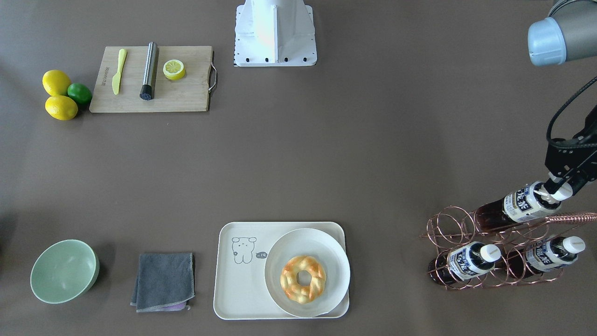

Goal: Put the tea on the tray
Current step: 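Grasp the white-capped tea bottle with the left gripper and lift it out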

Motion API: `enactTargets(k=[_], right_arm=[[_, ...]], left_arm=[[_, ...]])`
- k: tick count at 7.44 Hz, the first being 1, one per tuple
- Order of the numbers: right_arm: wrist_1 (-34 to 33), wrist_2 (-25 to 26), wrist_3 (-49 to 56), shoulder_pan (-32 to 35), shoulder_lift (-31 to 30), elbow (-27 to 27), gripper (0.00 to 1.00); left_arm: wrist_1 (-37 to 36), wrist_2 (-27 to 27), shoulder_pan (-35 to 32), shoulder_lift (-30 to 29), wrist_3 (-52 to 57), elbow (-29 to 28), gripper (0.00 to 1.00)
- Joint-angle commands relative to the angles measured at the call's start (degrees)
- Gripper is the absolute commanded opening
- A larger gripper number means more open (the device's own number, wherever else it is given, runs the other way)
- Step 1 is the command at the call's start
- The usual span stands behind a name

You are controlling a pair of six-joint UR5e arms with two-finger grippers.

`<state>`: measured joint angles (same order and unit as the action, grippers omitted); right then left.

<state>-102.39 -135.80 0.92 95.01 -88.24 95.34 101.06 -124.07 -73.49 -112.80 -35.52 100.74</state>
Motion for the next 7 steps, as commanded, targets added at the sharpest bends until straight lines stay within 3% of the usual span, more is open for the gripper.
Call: enactTargets(k=[1,4,6,7], right_arm=[[0.0,0.01,0.22,0.0,-0.26,0.02,1.0],[0.0,-0.34,0.4,0.0,-1.22,0.11,1.0],[0.09,-0.26,0.14,0.0,-2.01,0.98,1.0],[0.09,-0.26,-0.3,0.0,-1.85,0.99,1.0]], left_arm=[[-9.8,-0.3,-4.36,0.03,0.53,10.32,0.0],[-18.05,-0.3,-4.04,0.39,-0.43,19.98,0.0],[-21.6,2.84,5.58,-0.66,-8.71,26.41,0.0],[-21.78,9.56,13.91,-3.02,-15.13,27.3,0.0]])
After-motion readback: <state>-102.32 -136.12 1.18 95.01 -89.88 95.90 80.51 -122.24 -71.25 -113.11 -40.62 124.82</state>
